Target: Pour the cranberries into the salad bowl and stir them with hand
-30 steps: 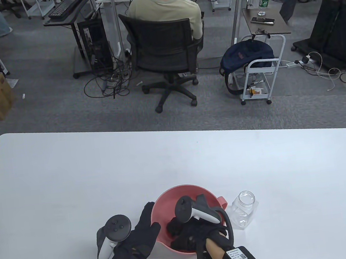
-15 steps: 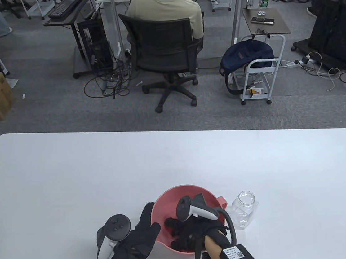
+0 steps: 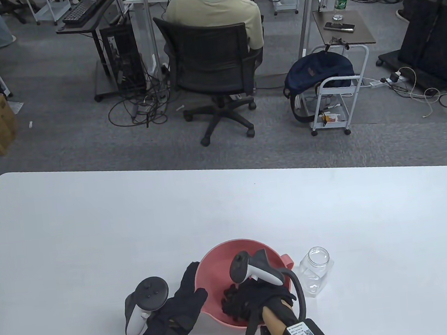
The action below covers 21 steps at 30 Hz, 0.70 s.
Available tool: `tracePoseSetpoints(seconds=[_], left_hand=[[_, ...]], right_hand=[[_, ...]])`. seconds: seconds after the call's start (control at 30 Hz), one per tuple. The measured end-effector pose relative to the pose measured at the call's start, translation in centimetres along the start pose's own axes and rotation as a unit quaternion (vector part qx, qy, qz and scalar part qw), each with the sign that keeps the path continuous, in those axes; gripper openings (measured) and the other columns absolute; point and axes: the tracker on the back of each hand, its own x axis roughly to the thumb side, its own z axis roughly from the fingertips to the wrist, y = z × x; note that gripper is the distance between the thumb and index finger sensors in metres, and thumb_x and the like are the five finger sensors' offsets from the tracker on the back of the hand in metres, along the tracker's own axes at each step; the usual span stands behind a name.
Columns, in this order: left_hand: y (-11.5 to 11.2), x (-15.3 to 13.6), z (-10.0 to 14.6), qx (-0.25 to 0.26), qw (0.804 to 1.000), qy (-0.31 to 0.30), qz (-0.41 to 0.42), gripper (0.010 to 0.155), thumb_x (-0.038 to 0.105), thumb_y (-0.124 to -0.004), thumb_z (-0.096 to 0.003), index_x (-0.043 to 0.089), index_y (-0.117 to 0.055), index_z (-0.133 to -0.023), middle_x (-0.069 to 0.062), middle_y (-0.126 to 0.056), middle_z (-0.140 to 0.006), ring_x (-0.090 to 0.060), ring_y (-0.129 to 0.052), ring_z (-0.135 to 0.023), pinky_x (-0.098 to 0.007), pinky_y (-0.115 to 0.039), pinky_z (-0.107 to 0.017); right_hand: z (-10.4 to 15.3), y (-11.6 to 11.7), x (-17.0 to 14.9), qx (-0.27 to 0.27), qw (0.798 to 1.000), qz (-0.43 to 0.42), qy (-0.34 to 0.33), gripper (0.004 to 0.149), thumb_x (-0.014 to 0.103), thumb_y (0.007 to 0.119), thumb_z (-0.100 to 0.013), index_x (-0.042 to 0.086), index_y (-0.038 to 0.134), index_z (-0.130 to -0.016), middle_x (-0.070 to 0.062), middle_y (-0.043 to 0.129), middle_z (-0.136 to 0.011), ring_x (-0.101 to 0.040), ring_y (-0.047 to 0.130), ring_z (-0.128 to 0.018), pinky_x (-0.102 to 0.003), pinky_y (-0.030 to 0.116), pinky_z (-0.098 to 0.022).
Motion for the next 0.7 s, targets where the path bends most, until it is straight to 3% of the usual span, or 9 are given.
tracePoseSetpoints(seconds=[0.17,0.37,0.57,0.7], left_hand=[[0.01,-0.01,0.00,-0.002,1.000,0.000,0.002,0.073,0.061,-0.051,-0.0621,0.032,-0.009,-0.114,-0.013,-0.039,-0.124,-0.037,-0.065,-0.105,-0.044,-0.068,-0.074],[0.02,0.00,-0.03,-0.004,1.000,0.000,0.003,0.073,0.061,-0.051,-0.0620,0.033,-0.009,-0.114,-0.013,-0.039,-0.124,-0.037,-0.065,-0.105,-0.044,-0.068,-0.074],[0.00,-0.01,-0.03,-0.006,1.000,0.000,0.005,0.073,0.061,-0.051,-0.0620,0.033,-0.009,-0.114,-0.013,-0.038,-0.124,-0.037,-0.065,-0.106,-0.044,-0.068,-0.075],[-0.02,-0.05,-0.09,-0.011,1.000,0.000,0.008,0.073,0.061,-0.051,-0.0621,0.033,-0.008,-0.114,-0.013,-0.038,-0.124,-0.037,-0.064,-0.106,-0.044,-0.068,-0.075]], right_hand=[[-0.06,0.01,-0.03,0.004,1.000,0.004,0.004,0.088,0.077,0.070,-0.049,0.012,0.059,-0.106,-0.014,0.082,-0.102,-0.015,0.099,-0.074,-0.020,0.091,-0.047],[-0.20,0.16,0.07,0.012,1.000,-0.007,-0.023,0.076,0.075,0.071,-0.049,0.020,0.071,-0.101,-0.007,0.092,-0.092,-0.009,0.102,-0.065,-0.019,0.091,-0.040],[-0.14,0.22,0.11,0.017,1.000,0.001,-0.020,0.065,0.078,0.072,-0.043,0.043,0.071,-0.098,0.017,0.096,-0.091,0.001,0.101,-0.069,-0.018,0.092,-0.046],[-0.10,0.24,0.10,0.020,0.999,0.002,-0.028,0.065,0.078,0.073,-0.040,0.051,0.067,-0.098,0.027,0.095,-0.095,-0.002,0.096,-0.085,-0.024,0.090,-0.059]])
